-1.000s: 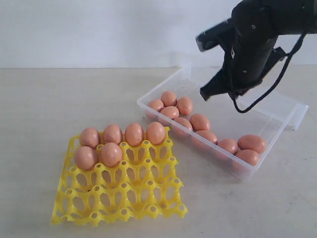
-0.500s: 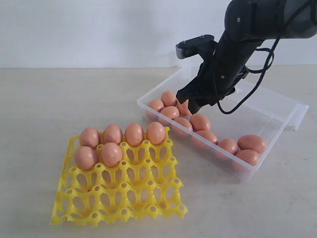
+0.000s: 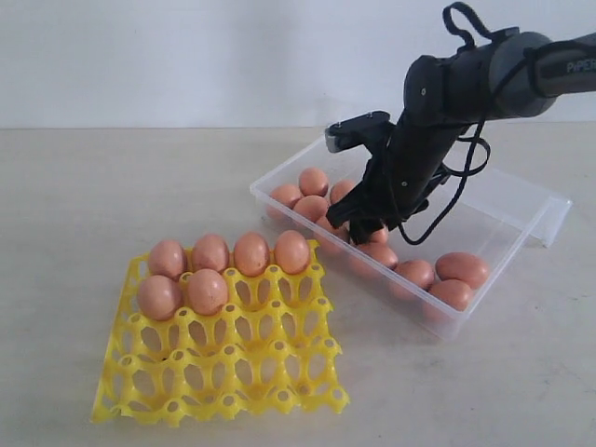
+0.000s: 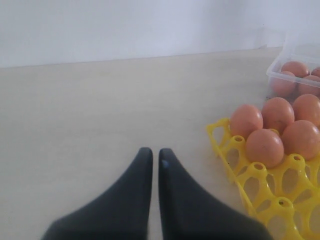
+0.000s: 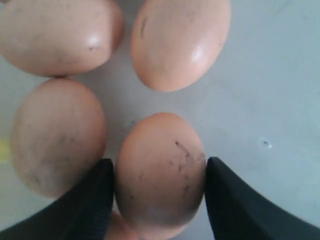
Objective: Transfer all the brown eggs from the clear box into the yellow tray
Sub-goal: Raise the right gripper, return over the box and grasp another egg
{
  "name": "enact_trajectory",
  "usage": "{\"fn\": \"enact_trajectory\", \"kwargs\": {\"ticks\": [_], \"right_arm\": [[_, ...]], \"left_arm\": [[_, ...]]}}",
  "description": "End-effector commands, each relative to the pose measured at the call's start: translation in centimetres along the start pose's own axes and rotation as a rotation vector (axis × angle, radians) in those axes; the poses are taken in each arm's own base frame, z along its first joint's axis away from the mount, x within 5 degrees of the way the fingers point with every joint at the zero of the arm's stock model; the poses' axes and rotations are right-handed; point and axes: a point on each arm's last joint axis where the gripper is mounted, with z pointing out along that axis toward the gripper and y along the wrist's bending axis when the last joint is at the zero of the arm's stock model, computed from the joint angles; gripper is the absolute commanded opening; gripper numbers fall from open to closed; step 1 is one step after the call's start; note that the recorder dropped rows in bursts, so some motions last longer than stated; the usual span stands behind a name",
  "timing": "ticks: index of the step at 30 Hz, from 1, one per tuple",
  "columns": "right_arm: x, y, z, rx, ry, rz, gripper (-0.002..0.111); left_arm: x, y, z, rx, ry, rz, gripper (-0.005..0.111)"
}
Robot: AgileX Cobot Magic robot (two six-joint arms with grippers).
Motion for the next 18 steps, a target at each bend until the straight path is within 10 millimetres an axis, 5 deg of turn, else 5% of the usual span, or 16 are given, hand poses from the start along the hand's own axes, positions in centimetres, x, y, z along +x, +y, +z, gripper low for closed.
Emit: {"fn": "enact_trajectory", "kwargs": {"ticks": [1, 6, 12, 18], "right_arm": [[0.1, -0.2, 1.4, 0.000, 0.002, -0.002, 0.049], [0.0, -0.3, 1.9, 0.006, -0.013, -0.001, 0.042], [-0.1, -0.2, 1.6, 0.006, -0.016, -0.001, 0.000], [-0.6, -0.1, -0.5, 0.014, -0.090, 0.114, 0.000]], "left_arm": [[0.1, 0.0, 0.0, 0.003, -0.003, 0.004, 0.004], [0.1, 0.0, 0.0, 0.003, -0.003, 0.004, 0.004], [0.1, 0.0, 0.0, 0.003, -0.003, 0.004, 0.004], [0.1, 0.0, 0.0, 0.003, -0.003, 0.004, 0.004]]}}
